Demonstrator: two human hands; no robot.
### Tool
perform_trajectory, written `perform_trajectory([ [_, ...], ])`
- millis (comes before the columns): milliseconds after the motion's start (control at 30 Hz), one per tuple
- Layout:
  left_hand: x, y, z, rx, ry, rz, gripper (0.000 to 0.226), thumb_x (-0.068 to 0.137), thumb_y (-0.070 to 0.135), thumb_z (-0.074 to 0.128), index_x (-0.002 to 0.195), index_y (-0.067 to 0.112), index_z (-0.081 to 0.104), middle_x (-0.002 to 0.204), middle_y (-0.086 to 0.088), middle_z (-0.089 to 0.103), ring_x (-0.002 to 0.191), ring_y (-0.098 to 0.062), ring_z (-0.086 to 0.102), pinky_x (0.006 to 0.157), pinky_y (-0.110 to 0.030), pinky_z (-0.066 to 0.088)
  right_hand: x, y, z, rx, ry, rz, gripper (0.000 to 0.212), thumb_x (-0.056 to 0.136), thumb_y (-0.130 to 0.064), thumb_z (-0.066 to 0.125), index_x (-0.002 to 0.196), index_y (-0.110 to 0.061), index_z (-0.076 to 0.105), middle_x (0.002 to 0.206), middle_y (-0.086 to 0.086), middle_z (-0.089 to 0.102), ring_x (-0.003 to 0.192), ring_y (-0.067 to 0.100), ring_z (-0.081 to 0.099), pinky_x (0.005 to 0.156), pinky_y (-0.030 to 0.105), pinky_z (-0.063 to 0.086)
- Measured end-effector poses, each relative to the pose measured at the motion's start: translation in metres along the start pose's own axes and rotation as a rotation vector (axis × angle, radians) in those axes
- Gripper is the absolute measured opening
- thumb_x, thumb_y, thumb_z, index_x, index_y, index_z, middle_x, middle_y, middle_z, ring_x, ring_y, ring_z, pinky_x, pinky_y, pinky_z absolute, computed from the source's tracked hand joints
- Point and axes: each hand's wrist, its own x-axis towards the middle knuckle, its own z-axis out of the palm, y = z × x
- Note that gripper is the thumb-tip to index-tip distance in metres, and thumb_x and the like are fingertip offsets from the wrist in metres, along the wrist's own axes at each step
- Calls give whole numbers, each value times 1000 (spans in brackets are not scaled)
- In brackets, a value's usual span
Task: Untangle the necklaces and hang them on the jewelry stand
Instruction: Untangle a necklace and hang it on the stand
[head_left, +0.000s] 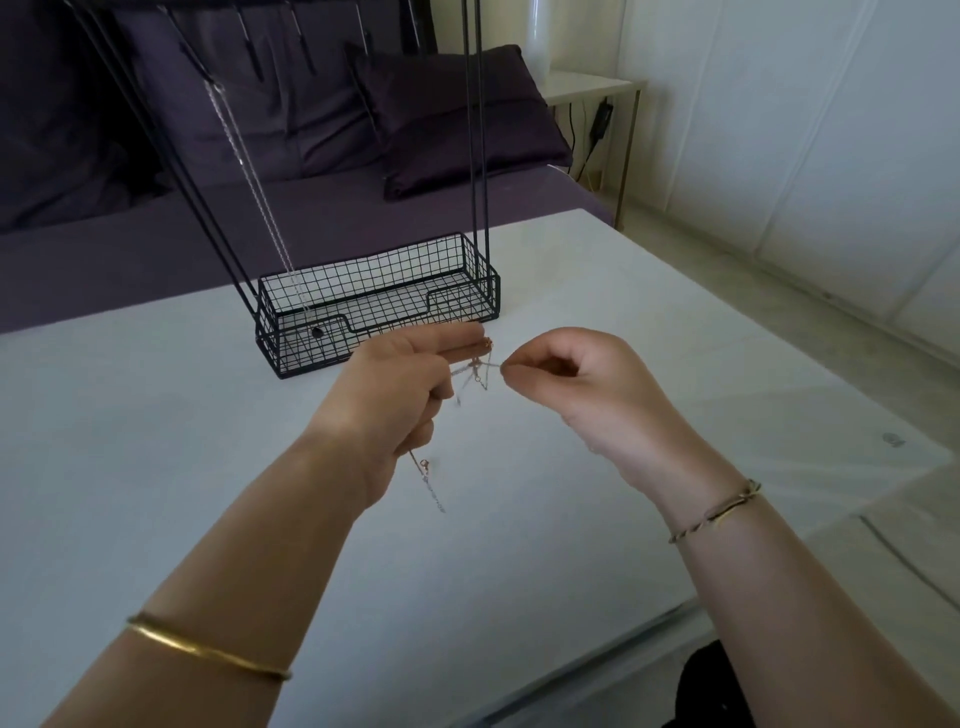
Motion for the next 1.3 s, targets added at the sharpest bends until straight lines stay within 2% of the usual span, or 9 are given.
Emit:
perform_trajectory([
  [133,0,-1,0,68,0,-11,56,81,-15,32,112,15,68,111,10,69,32,-5,19,33,-15,24,1,-2,-5,-14,63,-78,9,82,-15,70,73,-18,70,69,-4,64,60,1,52,58,13,40],
  [467,0,-1,1,77,-46,-16,59,82,-16,32,116,17,66,111,10,69,33,-5,19,34,-15,23,3,0,-10,-71,126,-134,11,86,-13,65,74,-12,66,59,-12,53,54,-1,46,53,9,34],
  [667,-4,3,2,133,-76,79,62,83,-16,34,121,23,64,115,14,66,34,-4,23,37,-15,26,2,-1,-13,-80,47,72,13,82,-13,59,72,-9,67,56,-10,49,45,2,37,45,17,28],
  [900,-8,7,1,162,-200,140,61,80,-16,33,113,21,68,101,16,72,37,-5,23,37,-15,24,-2,-5,-5,51,-227,310,44,95,-47,43,85,-18,75,41,-6,24,42,13,14,45,24,13],
  [967,-10,8,0,235,-193,142,57,81,-14,36,111,23,68,89,19,72,35,-4,30,38,-14,26,-4,-5,-6,108,-313,335,36,94,-40,47,90,-17,75,42,-5,20,44,14,12,47,26,9],
  [1033,-10,8,-3,356,-147,147,50,84,-8,43,109,28,68,98,19,71,40,3,46,43,-12,33,-5,-4,-8,85,-332,326,22,88,-29,58,92,-13,73,44,-6,22,44,14,15,46,25,11],
  [1100,-9,5,-7,506,-103,165,39,86,1,54,103,33,67,99,18,69,66,10,60,53,-10,41,-6,-2,-9,24,-315,310,12,83,-22,68,86,-11,72,44,-7,25,42,11,19,42,21,14],
  [1167,-7,2,-10,617,-72,169,25,84,11,64,95,33,67,92,16,68,88,-7,65,62,-16,45,-6,1,-9,6,-299,302,8,83,-20,70,76,-15,67,44,-7,28,40,10,21,42,21,15],
  [1300,-7,3,-14,701,-67,194,4,82,26,70,82,29,72,76,10,68,61,-13,56,55,-19,46,-6,3,-11,35,-262,266,10,83,-15,68,74,-15,65,43,-9,31,39,7,25,43,21,17],
])
